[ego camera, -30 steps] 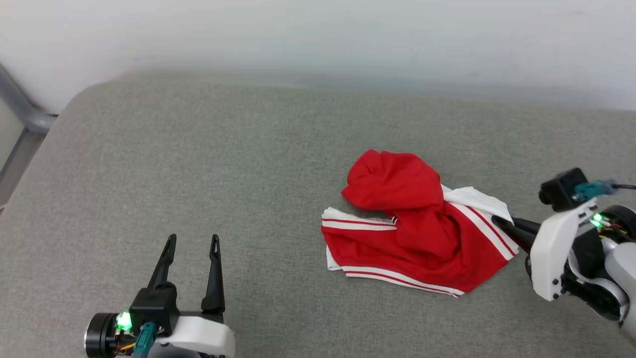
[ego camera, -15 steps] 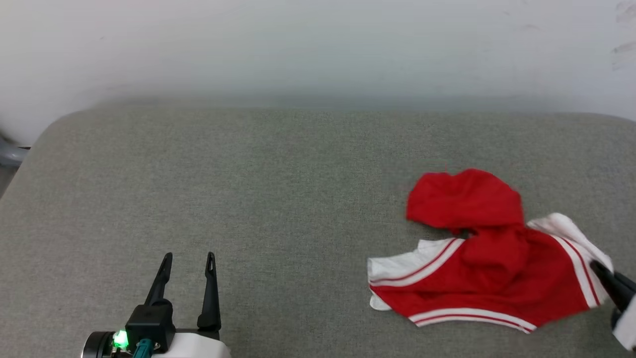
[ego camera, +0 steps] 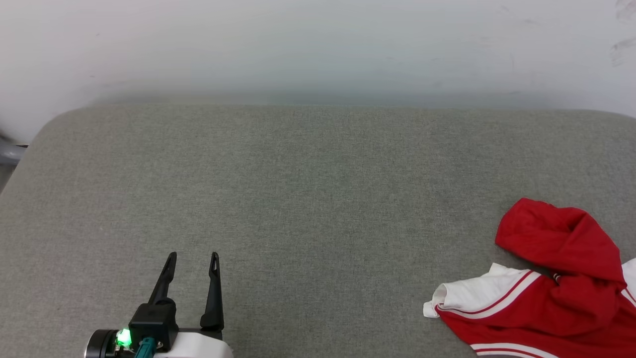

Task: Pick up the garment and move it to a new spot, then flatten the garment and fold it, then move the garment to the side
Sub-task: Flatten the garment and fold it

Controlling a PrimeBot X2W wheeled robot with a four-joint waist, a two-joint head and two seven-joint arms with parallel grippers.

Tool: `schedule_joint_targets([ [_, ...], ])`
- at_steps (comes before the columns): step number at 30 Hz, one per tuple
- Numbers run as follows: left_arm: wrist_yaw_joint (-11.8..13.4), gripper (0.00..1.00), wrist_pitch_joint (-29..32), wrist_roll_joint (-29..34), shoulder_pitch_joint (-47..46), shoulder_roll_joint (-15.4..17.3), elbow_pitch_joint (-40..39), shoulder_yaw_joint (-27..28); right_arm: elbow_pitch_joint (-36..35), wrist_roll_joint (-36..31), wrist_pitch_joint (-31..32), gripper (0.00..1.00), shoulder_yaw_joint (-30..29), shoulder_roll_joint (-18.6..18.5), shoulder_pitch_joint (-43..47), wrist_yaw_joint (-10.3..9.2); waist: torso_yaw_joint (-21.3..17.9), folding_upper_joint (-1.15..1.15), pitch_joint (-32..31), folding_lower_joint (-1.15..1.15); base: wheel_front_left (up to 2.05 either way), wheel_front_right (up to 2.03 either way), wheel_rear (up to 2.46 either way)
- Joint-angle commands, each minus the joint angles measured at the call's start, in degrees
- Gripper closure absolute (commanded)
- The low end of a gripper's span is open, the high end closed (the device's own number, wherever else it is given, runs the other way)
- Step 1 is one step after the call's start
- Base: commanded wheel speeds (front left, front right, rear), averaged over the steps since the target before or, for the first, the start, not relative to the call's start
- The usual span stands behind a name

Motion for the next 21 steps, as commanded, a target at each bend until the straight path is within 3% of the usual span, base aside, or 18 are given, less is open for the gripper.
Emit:
schedule_joint_targets([
  [1,-0.1,0.0,-0.1,0.1,-0.3,0.0,0.2,0.0,2.2,-1.4,-1.1,1.0,-0.7,0.8,-1.5,-0.09,0.1,0.0,-0.1,0.0,0.0,0.0,0.0],
  [2,-0.1,0.0,-0.1,0.1,-0.3,0.0,0.3,0.1,3.0,-1.9,-1.8,0.65,-1.0,1.4,-2.0,-0.09,0.1,0.0,-0.2,0.0,0.0,0.0,0.0],
  [3,-0.1,0.0,-0.1,0.1,-0.2,0.0,0.3,0.1,3.4,-2.4,-2.6,0.0,-1.4,1.8,-2.5,-0.08,0.1,0.0,-0.3,0.0,0.0,0.0,0.0],
  [13,-0.2,0.0,-0.1,0.6,0.9,0.0,0.1,0.4,0.9,-14.4,-13.8,0.0,-5.4,-0.3,-7.4,-0.07,-0.4,0.0,-1.7,0.0,0.0,0.0,0.0],
  [21,-0.3,0.0,-0.1,0.7,1.9,0.0,-0.1,0.3,-17.7,-26.3,-14.9,0.0,-11.8,5.3,-5.4,-0.08,-0.4,0.0,-3.0,0.0,0.0,0.0,0.0],
])
